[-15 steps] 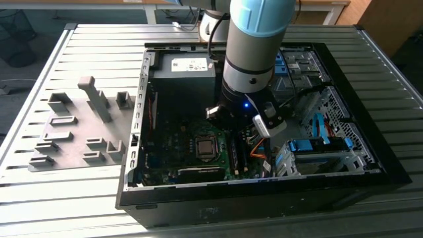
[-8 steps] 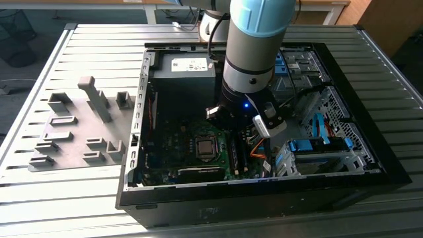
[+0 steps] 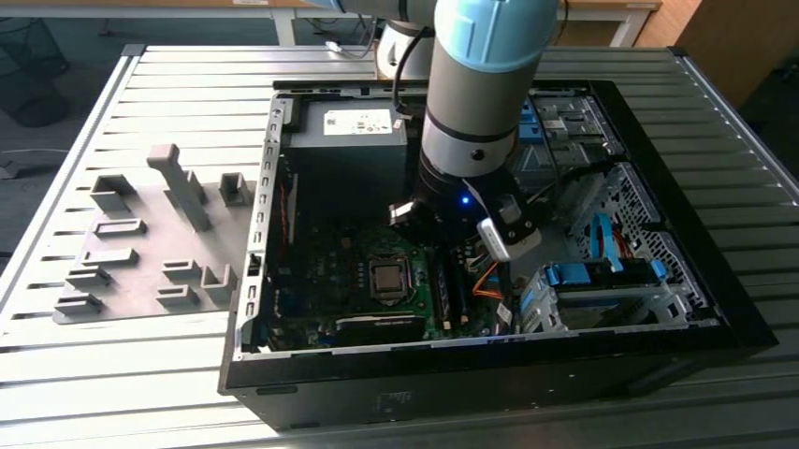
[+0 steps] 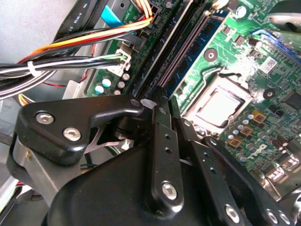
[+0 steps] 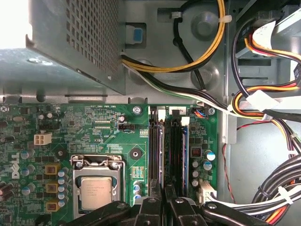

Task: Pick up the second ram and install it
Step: 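Insert the second ram into the second slot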

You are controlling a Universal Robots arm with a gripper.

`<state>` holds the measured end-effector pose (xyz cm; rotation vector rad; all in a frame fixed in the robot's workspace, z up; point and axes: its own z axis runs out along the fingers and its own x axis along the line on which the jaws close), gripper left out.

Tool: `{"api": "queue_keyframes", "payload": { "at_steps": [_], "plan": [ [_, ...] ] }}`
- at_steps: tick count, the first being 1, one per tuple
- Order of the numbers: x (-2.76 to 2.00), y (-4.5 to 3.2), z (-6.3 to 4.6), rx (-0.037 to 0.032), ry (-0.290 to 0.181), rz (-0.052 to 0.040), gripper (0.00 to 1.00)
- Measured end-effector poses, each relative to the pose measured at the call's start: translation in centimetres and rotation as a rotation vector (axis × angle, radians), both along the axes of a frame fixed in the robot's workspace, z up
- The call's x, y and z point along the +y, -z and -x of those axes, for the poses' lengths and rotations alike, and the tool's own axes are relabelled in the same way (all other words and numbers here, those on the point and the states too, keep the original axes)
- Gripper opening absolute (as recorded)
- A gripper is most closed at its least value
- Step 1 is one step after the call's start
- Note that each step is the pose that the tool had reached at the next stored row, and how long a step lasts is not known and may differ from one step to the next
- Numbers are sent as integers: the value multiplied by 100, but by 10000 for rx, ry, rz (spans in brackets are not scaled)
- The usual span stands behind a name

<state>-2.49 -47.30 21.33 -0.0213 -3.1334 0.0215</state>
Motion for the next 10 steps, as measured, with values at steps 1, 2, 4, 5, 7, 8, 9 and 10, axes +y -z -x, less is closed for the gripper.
{"api": "queue_keyframes", "payload": {
  "at_steps": [1, 2, 4, 5, 7, 8, 9, 10],
  "plan": [
    [0, 3, 0, 0, 0, 1, 14],
    [0, 7, 0, 0, 0, -1, 14],
    [0, 11, 0, 0, 0, 2, 14],
    [0, 11, 0, 1, 0, 3, 14],
    [0, 12, 0, 0, 0, 1, 14],
    [0, 12, 0, 0, 0, 1, 14],
    [0, 12, 0, 0, 0, 1, 14],
    [0, 13, 0, 0, 0, 1, 14]
  ]
}}
